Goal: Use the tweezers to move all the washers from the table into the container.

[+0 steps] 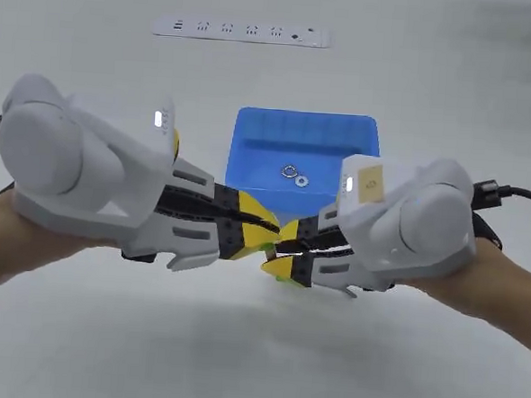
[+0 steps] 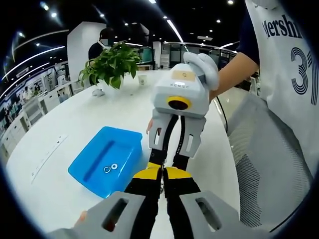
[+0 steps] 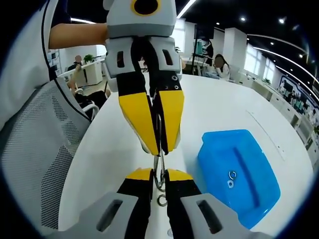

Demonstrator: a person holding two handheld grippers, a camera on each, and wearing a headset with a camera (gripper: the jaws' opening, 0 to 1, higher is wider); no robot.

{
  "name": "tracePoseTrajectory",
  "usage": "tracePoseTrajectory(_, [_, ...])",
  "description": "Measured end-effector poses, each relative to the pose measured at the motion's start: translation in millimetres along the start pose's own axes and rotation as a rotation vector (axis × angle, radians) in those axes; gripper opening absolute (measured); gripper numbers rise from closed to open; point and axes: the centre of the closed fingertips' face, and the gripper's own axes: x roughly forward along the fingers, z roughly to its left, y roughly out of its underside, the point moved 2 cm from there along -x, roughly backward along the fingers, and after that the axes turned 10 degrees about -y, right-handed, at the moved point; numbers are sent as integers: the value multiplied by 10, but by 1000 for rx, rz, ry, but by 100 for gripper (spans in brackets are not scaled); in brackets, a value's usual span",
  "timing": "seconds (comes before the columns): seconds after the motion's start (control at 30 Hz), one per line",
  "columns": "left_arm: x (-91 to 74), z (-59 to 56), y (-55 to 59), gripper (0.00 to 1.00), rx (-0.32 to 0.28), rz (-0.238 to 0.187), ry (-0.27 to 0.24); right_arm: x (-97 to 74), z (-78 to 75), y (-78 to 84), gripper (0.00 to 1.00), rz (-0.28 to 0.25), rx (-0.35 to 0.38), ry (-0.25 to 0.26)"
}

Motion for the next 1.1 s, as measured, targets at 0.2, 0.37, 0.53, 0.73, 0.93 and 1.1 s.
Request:
tracePoseTrajectory(0.2, [-9, -28, 2, 6, 8, 10, 2, -3, 5, 0, 10, 13, -16, 17])
tracePoseTrajectory(0.37, [-52, -17, -49, 6, 9, 1, -12, -40, 14, -52, 10, 2, -9, 22])
tracePoseTrajectory(0.53, [-116, -22, -157, 6, 19, -15, -24, -117, 22, -151, 10, -10, -23, 38])
tracePoseTrajectory(0.73, [-199, -16, -289, 6, 41, -33, -43, -231, 27, -262, 10, -26, -41, 67])
tracePoseTrajectory(0.93, [-258, 4, -462, 6, 64, -62, -57, -353, -8, -400, 10, -36, -65, 91])
tracePoseTrajectory(1.1, [-315, 60, -570, 6, 100, -76, -82, -439, -71, -504, 10, -27, -101, 113])
